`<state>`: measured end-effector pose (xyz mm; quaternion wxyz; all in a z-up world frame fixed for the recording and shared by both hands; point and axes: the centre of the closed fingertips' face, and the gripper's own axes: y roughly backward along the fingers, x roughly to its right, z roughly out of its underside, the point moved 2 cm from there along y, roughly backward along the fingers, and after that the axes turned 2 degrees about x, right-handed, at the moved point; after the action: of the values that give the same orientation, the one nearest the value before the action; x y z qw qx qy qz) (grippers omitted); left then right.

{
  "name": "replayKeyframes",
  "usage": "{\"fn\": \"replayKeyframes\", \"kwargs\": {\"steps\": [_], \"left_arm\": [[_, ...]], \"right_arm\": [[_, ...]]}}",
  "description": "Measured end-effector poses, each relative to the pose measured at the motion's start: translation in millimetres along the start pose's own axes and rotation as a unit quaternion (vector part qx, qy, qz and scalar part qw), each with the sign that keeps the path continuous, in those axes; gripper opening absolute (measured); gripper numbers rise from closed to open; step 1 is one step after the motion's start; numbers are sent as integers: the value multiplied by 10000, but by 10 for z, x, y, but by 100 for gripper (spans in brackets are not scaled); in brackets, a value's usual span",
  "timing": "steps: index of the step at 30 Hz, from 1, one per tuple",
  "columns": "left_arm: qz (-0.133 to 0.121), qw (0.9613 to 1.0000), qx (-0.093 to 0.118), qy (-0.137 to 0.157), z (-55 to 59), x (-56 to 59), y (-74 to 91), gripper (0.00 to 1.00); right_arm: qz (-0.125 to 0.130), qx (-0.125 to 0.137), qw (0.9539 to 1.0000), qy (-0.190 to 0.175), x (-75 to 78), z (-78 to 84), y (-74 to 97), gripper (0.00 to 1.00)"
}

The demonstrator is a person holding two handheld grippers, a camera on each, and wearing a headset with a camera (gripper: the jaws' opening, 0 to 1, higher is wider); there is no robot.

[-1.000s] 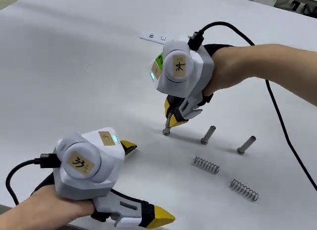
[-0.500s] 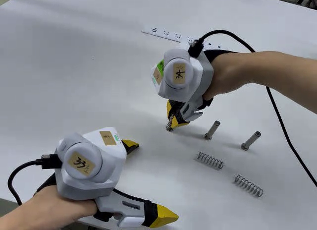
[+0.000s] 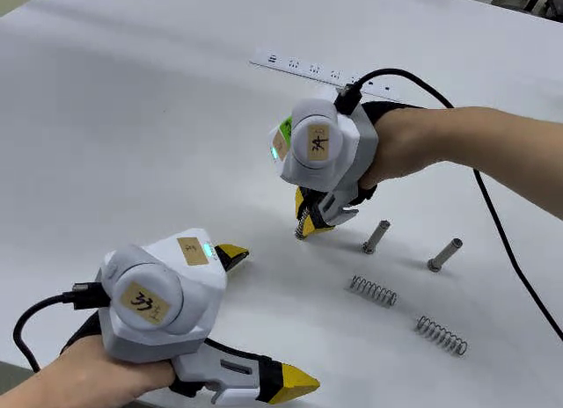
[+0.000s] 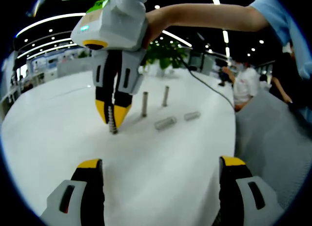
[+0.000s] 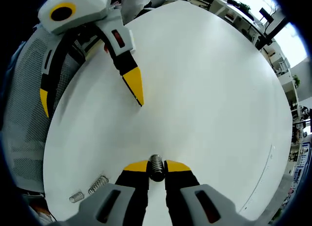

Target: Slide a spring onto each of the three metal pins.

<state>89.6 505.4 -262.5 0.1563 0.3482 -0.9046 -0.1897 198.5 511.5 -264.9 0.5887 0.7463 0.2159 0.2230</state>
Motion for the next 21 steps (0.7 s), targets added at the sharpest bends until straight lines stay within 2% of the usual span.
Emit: {"fn": "replayKeyframes", "kwargs": {"steps": [4,7,15,17,19,20,21], "left_arm": [[5,10000,16,-11,-23,5,-15,100],[17,10000,18,-27,-38,16,-23,100],[-49,9999,69,-68,-94,-21,-22,100],[-64,9999,87,-88,-118,-31,-21,100],[-95,9998,97,-117,-134,-47,-20,100],[-101,9998,111,-120,-141,-51,-20,100],[-110,9998,127,-125,-154,-56,-20,100]], "right_arm": [[107,-24,9999,60,35,22,-4,25],[186,44,9998,-34,71,29,11,33],[378,260,9986,-245,59,45,58,78],[520,295,9982,-45,52,67,73,87],[564,283,9978,-181,29,112,95,92],[574,344,9974,-266,14,118,107,94],[575,518,9963,-382,-15,102,122,95]]}}
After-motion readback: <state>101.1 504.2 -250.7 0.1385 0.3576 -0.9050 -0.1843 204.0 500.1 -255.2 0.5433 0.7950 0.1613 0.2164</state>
